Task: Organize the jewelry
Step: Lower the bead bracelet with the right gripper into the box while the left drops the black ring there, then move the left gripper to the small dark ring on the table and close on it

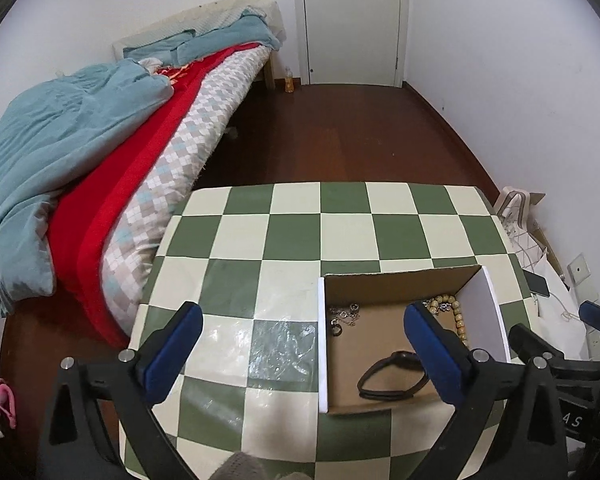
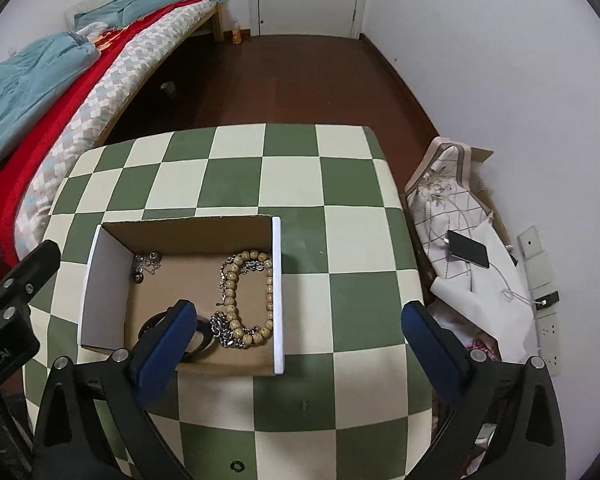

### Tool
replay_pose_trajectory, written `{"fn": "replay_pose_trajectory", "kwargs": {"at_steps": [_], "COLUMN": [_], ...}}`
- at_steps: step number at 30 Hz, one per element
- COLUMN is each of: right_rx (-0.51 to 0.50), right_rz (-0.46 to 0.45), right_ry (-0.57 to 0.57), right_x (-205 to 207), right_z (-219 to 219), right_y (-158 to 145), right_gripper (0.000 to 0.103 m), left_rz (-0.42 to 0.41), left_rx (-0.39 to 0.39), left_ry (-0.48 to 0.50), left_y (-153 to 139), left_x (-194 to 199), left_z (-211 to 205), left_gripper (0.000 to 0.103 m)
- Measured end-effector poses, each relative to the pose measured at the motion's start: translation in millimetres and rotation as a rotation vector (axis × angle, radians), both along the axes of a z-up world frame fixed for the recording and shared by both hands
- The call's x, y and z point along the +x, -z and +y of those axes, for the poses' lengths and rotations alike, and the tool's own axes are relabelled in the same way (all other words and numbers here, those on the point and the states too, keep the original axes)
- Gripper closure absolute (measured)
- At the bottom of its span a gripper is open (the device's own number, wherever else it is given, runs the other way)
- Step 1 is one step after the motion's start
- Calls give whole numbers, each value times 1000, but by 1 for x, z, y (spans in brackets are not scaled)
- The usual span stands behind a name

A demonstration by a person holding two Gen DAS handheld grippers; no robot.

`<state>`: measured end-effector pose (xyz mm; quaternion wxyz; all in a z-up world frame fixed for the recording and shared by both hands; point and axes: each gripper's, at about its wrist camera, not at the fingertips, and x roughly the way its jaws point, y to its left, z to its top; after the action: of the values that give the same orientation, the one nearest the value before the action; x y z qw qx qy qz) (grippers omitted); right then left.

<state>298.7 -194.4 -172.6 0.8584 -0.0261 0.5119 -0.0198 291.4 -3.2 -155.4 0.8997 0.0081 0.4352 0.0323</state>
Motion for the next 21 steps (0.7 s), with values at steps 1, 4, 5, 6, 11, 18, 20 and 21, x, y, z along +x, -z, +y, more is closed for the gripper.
{"fn": "replay_pose_trajectory", "kwargs": {"at_steps": [1, 4, 5, 6, 11, 18, 20, 21], "right_rx": [2, 9, 10, 10, 14, 82, 101, 103], "right_rz": [-9, -38, -50, -64, -131, -199, -206, -206], "right_ry": [1, 9, 11, 13, 15, 13, 15, 17], "right_x": [-4, -16, -21, -26, -52, -91, -102, -107], "right_z": [0, 0, 0, 0, 3, 2, 0, -2], "right_y": [-3, -13, -16, -20, -44, -80, -84, -84], "right_gripper": [0, 0, 0, 0, 0, 0, 0, 0], "left_rz": [-8, -35, -39, -47, -92, -156, -156, -153], "left_rx": [1, 4, 1, -1, 4, -8, -2, 2], "left_ry": [0, -7, -8, -11, -13, -22, -25, -25], "left_y": [-2, -11, -14, -17, -35, -63, -64, -62], "left_x": [-4, -18, -21, -26, -51, -80, -88, -92], "left_z": [0, 4, 6, 7, 9, 9, 6, 4], "left_gripper": [0, 0, 0, 0, 0, 0, 0, 0]}}
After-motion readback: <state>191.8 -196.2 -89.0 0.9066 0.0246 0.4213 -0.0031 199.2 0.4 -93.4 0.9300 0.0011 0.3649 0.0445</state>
